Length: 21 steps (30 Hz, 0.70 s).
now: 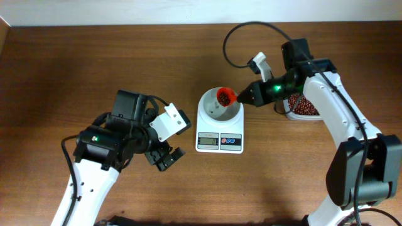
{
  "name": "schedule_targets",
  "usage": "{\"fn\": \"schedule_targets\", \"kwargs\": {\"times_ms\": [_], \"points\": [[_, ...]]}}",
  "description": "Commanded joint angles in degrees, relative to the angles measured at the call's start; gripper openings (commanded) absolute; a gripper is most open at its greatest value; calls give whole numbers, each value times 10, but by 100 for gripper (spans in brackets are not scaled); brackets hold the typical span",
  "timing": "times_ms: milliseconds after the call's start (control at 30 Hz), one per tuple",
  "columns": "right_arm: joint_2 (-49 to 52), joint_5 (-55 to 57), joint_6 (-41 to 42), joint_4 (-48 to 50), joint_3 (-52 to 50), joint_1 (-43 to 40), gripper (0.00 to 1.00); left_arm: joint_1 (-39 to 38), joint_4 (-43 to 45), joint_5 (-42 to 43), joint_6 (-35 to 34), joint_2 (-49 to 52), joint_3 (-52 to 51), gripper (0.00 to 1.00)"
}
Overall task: Scoop and weigh 50g on scale
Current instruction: 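Lift the filled scoop and carry it over the white bowl on the scale, then tip the red scoop with the right gripper to pour beans into the bowl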
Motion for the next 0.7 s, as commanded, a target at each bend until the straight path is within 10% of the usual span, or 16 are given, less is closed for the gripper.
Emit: {"fn": "schedule_targets", "kwargs": {"times_ms": [0,667], "points": [[7,57,-45,16,3,23,4,3,1,10,9,-2,9,99],[-20,183,-40,6,5,74,4,3,1,10,9,-2,9,99]]}}
